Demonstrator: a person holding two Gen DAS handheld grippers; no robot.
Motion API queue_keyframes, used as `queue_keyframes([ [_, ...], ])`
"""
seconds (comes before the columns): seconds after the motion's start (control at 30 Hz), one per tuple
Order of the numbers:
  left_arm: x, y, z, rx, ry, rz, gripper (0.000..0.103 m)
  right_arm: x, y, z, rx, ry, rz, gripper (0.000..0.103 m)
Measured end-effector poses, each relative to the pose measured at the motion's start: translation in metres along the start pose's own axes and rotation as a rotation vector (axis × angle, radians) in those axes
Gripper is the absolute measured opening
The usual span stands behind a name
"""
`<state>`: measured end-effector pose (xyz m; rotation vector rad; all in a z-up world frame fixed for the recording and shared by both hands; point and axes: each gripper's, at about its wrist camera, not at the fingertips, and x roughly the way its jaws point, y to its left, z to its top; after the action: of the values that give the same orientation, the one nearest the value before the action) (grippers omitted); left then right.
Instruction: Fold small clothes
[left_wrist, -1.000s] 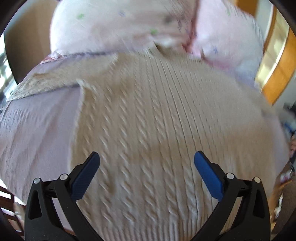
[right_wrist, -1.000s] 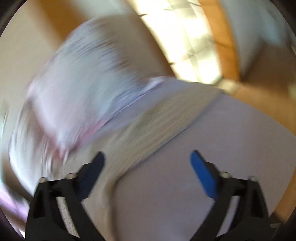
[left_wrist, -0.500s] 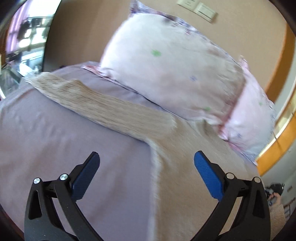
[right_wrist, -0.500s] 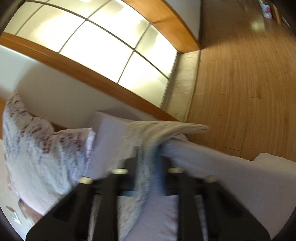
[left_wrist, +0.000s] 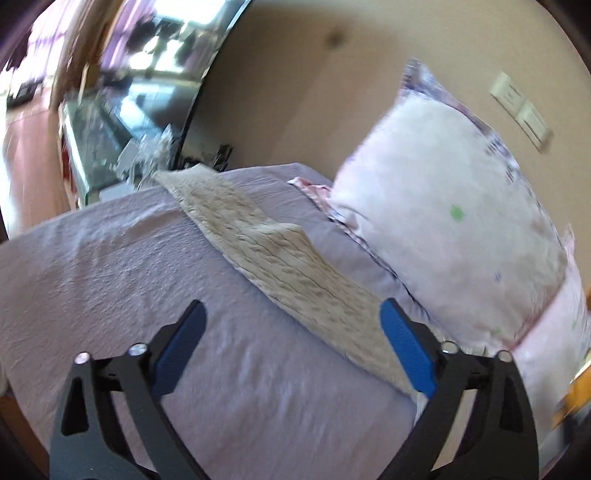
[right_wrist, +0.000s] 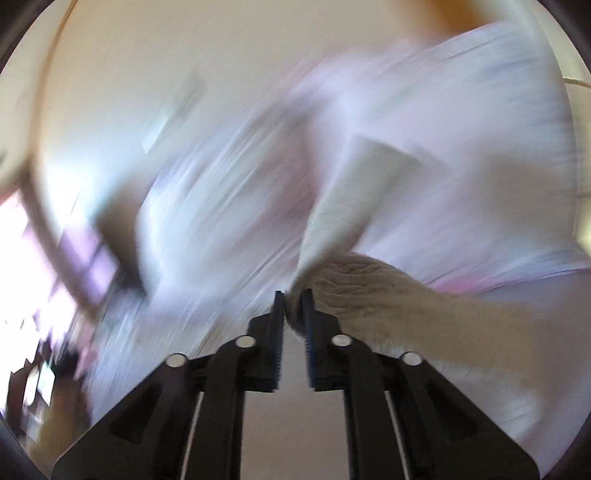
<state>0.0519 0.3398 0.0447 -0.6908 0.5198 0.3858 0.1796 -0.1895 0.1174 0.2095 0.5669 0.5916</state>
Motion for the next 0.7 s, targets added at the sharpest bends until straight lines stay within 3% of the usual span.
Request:
queue_keyframes([
  [0.07, 0.01, 0.013, 0.008, -0.073, 0.033, -0.013, 0.083, 0.046, 0.043, -0.028, -0.078, 0.169, 0.093, 0.046],
  [0.13, 0.021, 0.028, 0.018, -0.131, 0.056, -0.015, 0.079, 0.047, 0.06, -0.043, -0.124, 0.151, 0.087, 0.057],
  [0.2, 0.03, 0.038, 0.026, -0.152, 0.067, 0.004, 0.073, 0.033, 0.055, -0.041, -0.113, 0.096, 0.049, 0.081],
  [0.33, 0.054, 0.064, 0.043, -0.268, 0.104, 0.004, 0.062, -0.012, 0.011, -0.036, -0.023, 0.017, -0.055, 0.082],
  [0.4, 0.064, 0.081, 0.05, -0.352, 0.107, -0.029, 0.054, -0.026, -0.006, -0.04, 0.029, -0.001, -0.104, 0.088],
  [0.53, 0.072, 0.094, 0.06, -0.409, 0.098, -0.022, 0.041, -0.056, -0.051, -0.048, 0.166, -0.03, -0.167, 0.088],
  [0.6, 0.08, 0.097, 0.064, -0.43, 0.109, -0.02, 0.024, -0.066, -0.066, -0.056, 0.214, -0.044, -0.185, 0.089],
  [0.63, 0.083, 0.097, 0.065, -0.436, 0.114, -0.017, 0.021, -0.07, -0.073, -0.06, 0.237, -0.05, -0.192, 0.089],
  [0.67, 0.087, 0.096, 0.066, -0.437, 0.125, -0.011, 0.01, -0.071, -0.074, -0.064, 0.248, -0.051, -0.195, 0.089],
  [0.7, 0.091, 0.093, 0.067, -0.435, 0.134, -0.012, 0.008, -0.073, -0.078, -0.067, 0.259, -0.052, -0.198, 0.089],
])
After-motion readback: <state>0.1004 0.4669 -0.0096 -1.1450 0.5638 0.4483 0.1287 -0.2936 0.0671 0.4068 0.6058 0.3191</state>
